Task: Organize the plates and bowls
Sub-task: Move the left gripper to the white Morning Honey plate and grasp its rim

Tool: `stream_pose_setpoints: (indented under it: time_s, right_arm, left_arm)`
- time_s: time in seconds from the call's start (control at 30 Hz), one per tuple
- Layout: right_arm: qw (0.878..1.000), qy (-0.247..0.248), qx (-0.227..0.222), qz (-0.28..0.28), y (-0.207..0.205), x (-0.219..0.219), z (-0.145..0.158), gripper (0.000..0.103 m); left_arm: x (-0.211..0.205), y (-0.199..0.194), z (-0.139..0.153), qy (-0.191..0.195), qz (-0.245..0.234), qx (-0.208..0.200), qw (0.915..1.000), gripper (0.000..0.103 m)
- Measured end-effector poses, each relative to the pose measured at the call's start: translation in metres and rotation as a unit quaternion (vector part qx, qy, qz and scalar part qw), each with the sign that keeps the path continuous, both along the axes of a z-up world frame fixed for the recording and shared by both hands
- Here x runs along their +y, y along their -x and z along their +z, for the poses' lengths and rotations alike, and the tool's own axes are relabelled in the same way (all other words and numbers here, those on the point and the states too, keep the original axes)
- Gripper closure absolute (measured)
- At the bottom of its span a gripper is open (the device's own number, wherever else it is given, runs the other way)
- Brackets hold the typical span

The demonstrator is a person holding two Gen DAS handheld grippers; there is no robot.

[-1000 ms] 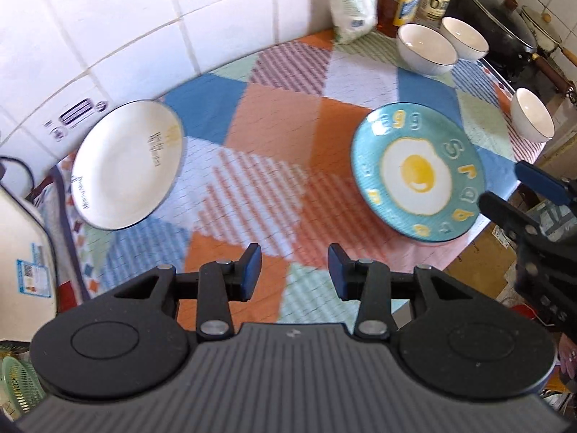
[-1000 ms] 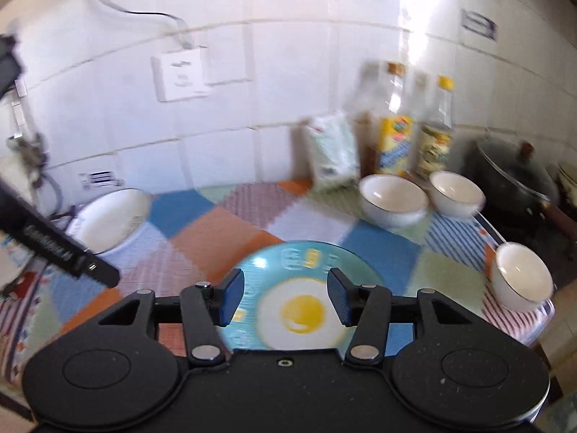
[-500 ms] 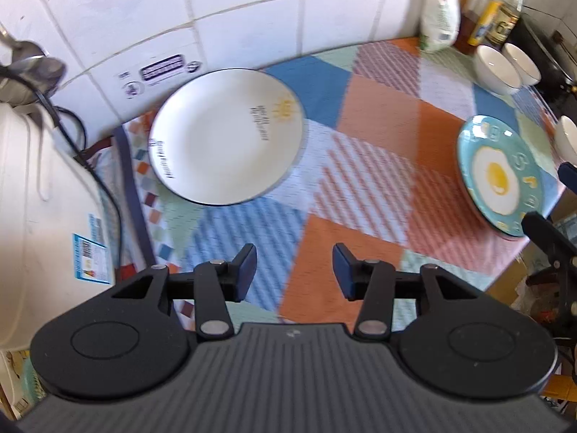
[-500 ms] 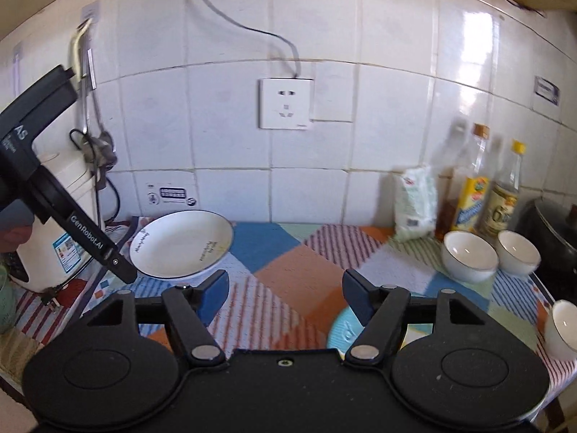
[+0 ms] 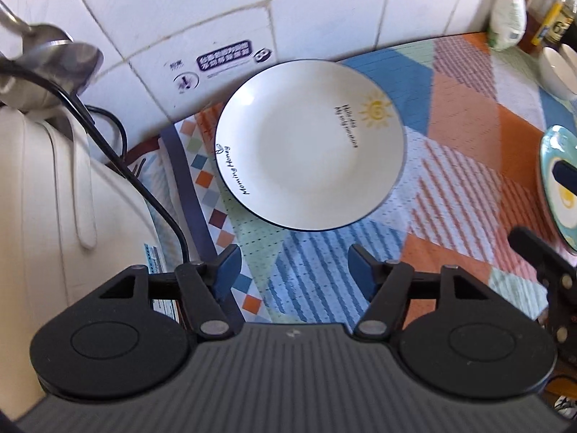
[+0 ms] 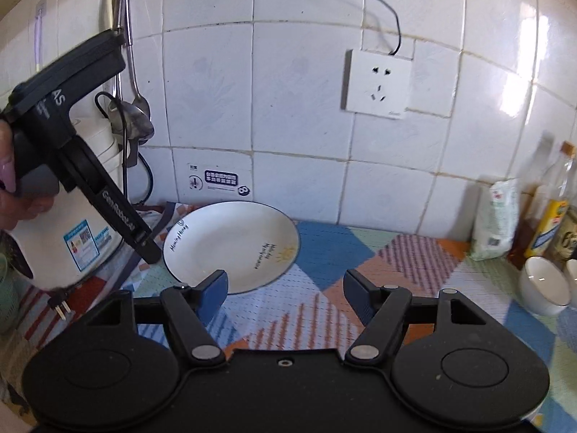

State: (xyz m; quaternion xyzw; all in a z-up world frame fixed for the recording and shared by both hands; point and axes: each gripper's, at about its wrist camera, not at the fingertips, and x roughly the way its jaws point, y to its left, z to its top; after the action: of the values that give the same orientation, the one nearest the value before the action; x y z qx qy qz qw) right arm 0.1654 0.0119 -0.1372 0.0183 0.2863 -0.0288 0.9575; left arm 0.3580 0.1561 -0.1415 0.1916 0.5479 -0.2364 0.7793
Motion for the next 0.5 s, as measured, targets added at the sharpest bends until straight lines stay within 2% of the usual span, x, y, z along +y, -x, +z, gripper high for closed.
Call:
stream_pose_setpoints:
  time_s: [0.1, 0.17, 0.27, 0.37, 0.43, 0.5]
  right_arm:
    - [0.999, -0.025, -0.005, -0.023, -0.019, -0.006, -0.014, 0.028]
    - [0.998, -0.048, -0.004, -0.033, -0.032, -0.011, -0.024, 0.028]
    - [0.996, -0.082, 0.019, -0.041, -0.053, -0.017, -0.040, 0.028]
    - [0.991, -0.125, 0.036, -0.044, -0.071, -0.023, -0.055, 0.028]
    - [0.986, -0.151, 0.048, -0.054, -0.081, -0.028, -0.065, 0.028]
    - [0.980, -0.176, 0.064, -0.067, -0.092, -0.033, -0.076, 0.028]
  left_arm:
    - [0.001, -0.009, -0.014, -0.002, 0.021, 0.003, 0.9998, 0.037]
    - [0.004, -0.012, -0.019, 0.004, 0.046, -0.010, 0.9989, 0.037]
    - [0.006, -0.016, -0.021, 0.031, 0.054, -0.009, 0.9980, 0.037]
    - [0.007, -0.021, -0.027, 0.036, 0.072, -0.008, 0.9967, 0.037]
    - [0.008, -0.024, -0.033, 0.034, 0.074, -0.026, 0.9964, 0.037]
    - [0.009, -0.026, -0.040, 0.039, 0.082, -0.062, 0.9940, 0.037]
